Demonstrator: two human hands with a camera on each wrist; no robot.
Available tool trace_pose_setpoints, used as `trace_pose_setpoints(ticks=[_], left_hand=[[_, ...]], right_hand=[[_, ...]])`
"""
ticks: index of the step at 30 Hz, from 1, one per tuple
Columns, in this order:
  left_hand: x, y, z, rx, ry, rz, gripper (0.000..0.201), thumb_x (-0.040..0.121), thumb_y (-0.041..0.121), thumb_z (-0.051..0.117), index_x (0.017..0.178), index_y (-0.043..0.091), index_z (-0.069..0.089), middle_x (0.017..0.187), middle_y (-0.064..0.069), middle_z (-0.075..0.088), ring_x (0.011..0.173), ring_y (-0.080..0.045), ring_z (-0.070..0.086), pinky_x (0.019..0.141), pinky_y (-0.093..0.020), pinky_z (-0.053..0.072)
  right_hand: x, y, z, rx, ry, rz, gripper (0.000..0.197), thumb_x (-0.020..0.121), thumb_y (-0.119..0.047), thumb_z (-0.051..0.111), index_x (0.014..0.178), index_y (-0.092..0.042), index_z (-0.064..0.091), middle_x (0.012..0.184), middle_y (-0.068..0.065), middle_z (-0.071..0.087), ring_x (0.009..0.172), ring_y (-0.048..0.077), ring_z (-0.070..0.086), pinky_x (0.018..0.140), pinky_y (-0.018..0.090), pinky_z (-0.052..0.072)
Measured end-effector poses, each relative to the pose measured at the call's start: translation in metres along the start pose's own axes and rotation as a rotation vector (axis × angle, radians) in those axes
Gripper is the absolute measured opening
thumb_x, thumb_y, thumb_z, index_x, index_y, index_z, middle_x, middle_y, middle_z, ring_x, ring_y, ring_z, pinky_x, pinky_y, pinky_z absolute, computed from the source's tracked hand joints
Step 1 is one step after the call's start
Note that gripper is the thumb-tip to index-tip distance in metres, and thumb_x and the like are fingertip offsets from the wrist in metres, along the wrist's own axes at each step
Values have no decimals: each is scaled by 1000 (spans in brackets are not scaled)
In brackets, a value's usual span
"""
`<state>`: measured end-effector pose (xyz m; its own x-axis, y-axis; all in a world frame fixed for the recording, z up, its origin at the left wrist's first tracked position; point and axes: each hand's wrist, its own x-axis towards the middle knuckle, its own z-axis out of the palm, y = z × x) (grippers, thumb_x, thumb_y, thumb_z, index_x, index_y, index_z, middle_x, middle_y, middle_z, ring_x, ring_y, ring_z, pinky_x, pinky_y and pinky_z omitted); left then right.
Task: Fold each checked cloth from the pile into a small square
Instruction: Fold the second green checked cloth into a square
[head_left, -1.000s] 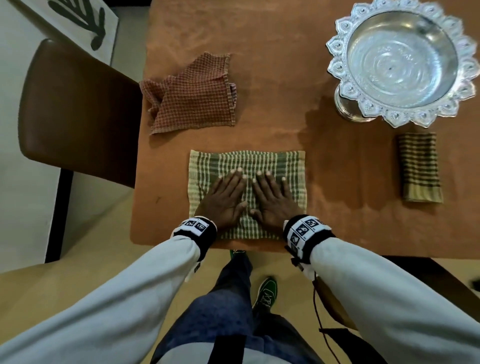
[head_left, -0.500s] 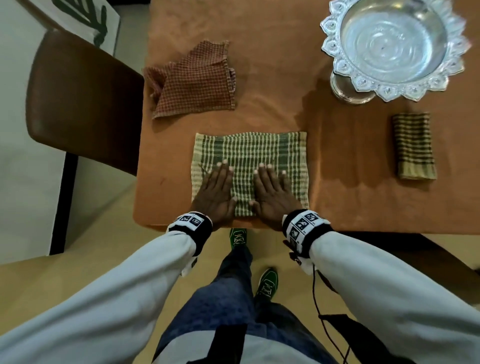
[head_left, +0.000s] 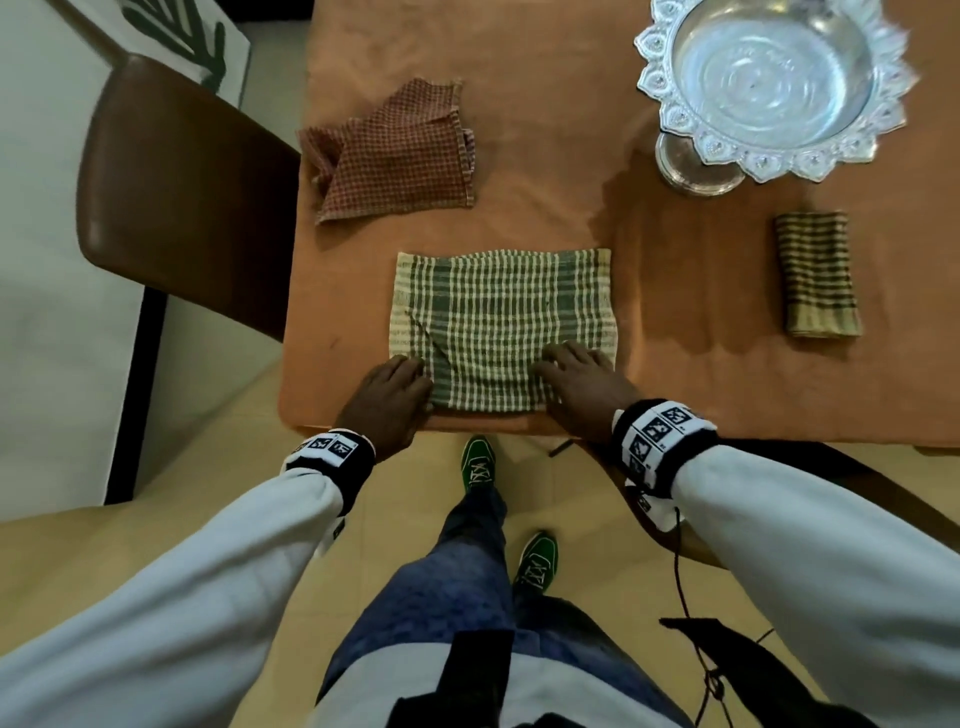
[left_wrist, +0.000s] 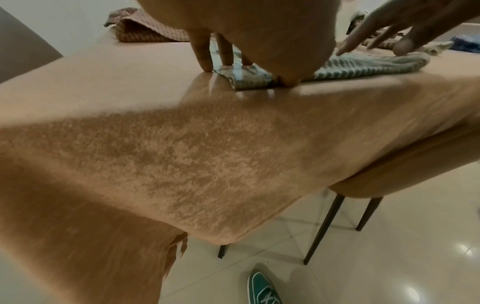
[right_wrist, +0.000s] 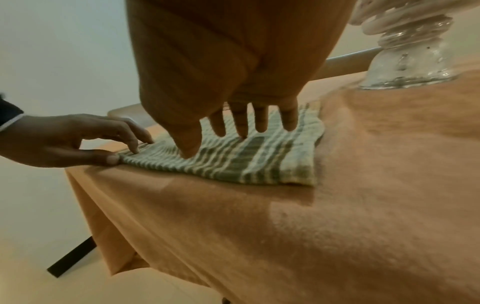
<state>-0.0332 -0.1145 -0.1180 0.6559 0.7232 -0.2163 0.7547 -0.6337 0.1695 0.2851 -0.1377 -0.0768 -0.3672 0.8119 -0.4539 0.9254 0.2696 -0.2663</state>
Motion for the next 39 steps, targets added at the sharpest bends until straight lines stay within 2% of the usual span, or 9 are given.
trace_pose_setpoints(ticks=[3,8,13,18,21,25,29,34,39], left_hand=[[9,5,-12,-21,4,-16,30,79,14,65,106,12,52,120,-17,56,106,-38,54,84,-48,51],[12,17,-44,-68,78,-120,18,88,17,62,104,14,57,99,-11,65,87,-34,61,56,-36,46],[17,5,-71,-169,-17,-240,17,102,32,43,115,24,49,91,-11,69,70,-31,63,59,-33,46],[15,-24,-95,-147,93,-133,36,95,33,60,127,19,56,111,-7,70,94,-29,67,75,-38,54],[15,-37,-110,-116,171,-62,31,89,20,67,119,16,62,107,-6,70,90,-27,67,72,-35,53],[26,-37,-142,-249,349,-142,24,85,5,65,107,14,70,95,-7,72,82,-25,67,71,-28,48],[46,-41,-185,-488,539,-282,23,84,2,64,102,9,75,86,-9,74,73,-17,66,70,-21,50],[40,-41,-220,-555,564,-270,15,84,5,68,97,8,75,73,13,69,70,-15,67,66,-19,53],[21,-24,-220,-699,613,-294,22,85,-9,62,98,4,74,82,-8,69,66,4,65,68,-15,56]], right_hand=[[4,-23,-4,10,-20,-41,51,91,-37,54,139,-23,43,149,10,32,139,34,26,112,60,29],[18,-52,0,12,-47,17,67,85,-48,64,142,-26,34,158,10,13,144,40,12,110,73,13],[13,-28,-6,-40,51,67,37,94,-22,53,130,-17,51,142,11,44,132,34,38,106,59,33],[-14,17,-40,138,285,176,51,90,5,49,138,-12,51,135,17,58,119,37,56,95,44,48],[-25,33,-69,270,299,238,42,92,8,44,129,-7,56,111,17,62,93,35,59,72,30,38],[-26,54,-106,382,469,234,20,88,-15,51,98,-32,57,84,14,67,70,34,60,62,43,50],[-29,59,-159,468,678,220,7,87,-7,64,92,-8,69,80,16,68,71,28,59,62,33,36],[-41,62,-195,641,775,121,15,84,-17,68,97,-16,74,81,7,70,76,32,67,75,53,55],[-53,56,-198,837,764,133,36,85,0,70,79,-36,74,86,11,69,79,31,68,66,46,60]])
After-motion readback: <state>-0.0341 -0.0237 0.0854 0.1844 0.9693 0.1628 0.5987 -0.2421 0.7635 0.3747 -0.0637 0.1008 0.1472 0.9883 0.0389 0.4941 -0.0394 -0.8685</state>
